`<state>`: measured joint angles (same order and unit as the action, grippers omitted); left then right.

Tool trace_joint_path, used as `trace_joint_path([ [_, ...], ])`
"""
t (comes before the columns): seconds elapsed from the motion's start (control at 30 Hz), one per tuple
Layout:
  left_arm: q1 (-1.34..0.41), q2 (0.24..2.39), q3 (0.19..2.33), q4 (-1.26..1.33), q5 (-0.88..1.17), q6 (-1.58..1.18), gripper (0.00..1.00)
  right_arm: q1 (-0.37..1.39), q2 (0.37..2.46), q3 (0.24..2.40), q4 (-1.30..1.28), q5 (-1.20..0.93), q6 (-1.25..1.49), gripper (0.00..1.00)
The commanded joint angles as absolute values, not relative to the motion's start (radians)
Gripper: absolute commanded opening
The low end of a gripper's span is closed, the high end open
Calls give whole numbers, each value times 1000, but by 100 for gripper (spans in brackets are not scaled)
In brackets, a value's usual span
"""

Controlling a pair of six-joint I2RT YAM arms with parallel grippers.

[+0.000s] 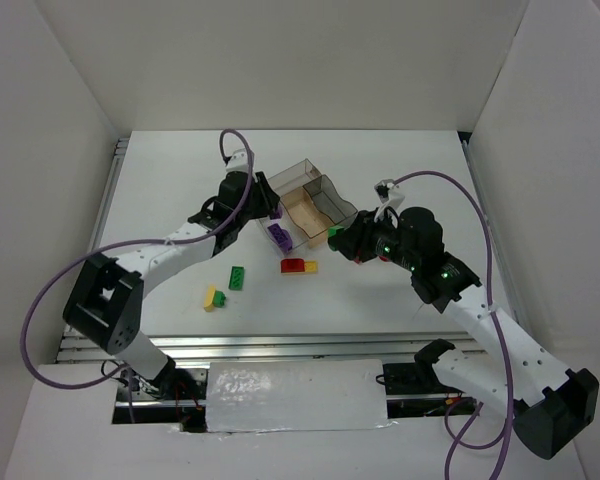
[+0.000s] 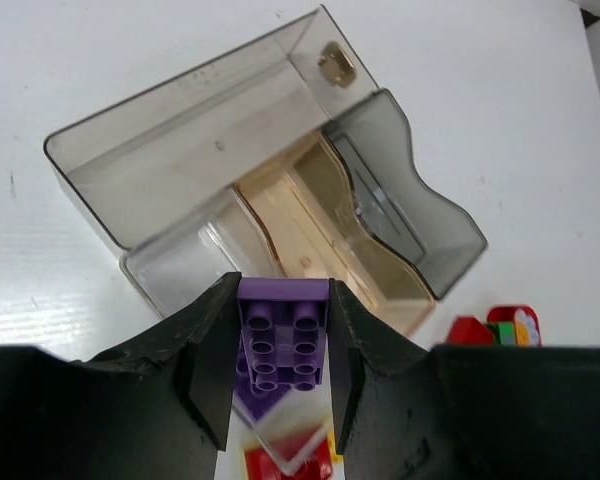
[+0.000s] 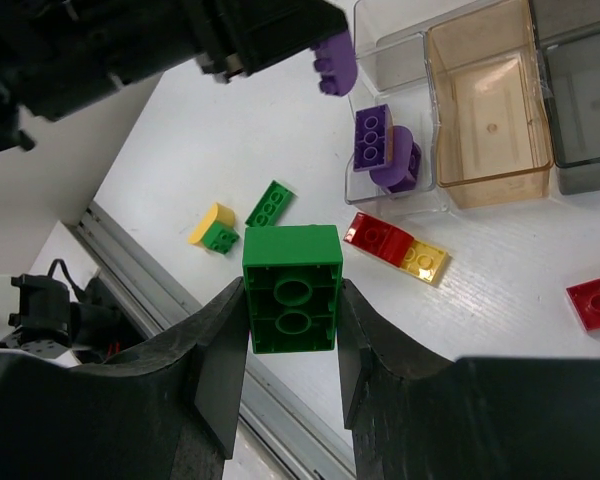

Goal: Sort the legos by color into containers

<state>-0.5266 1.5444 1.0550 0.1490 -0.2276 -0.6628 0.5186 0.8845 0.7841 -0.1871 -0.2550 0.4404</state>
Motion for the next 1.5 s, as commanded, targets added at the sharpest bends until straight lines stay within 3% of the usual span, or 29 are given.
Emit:
trace_joint_path([
  [0.0, -489, 1610, 1123, 290, -247, -692, 7, 515, 868, 785, -167, -261, 436, 0],
  [0.3, -457, 1769, 1212, 302, -235, -690, 24, 514, 874, 778, -172, -294, 413, 0],
  [0.43, -454, 1781, 1198, 322, -238, -696, 41, 514, 884, 773, -169, -295, 410, 0],
  [0.6, -454, 1760, 1137, 347, -242, -712, 51, 512, 908, 773, -157, -291, 408, 0],
  [0.67, -453, 1749, 1117, 356, -238, -712, 64, 514, 922, 773, -149, -293, 413, 0],
  [0.7, -454, 1747, 1115, 354, -239, -709, 78, 515, 928, 775, -141, -293, 413, 0],
  [1.0, -456, 1637, 1061, 342, -259, -709, 78, 514, 1152, 894, -137, -258, 402, 0],
  [1.07, -457, 1566, 1058, 298, -281, -715, 80, 514, 1260, 975, -150, -195, 388, 4],
  [1.17, -460, 1453, 1087, 182, -359, -733, 90, 514, 1448, 1136, -251, -118, 351, 10],
  [1.23, -459, 1381, 1150, -19, -423, -761, 93, 514, 1583, 1256, -290, -81, 339, 13],
  [1.27, -459, 1361, 1166, -91, -434, -764, 99, 514, 1627, 1290, -320, -60, 319, 14],
  [1.37, -454, 1273, 1210, -314, -448, -768, 99, 514, 1781, 1431, -385, -25, 284, 20],
  [1.47, -448, 1166, 1215, -513, -431, -802, 99, 514, 1903, 1561, -445, -15, 276, 47],
])
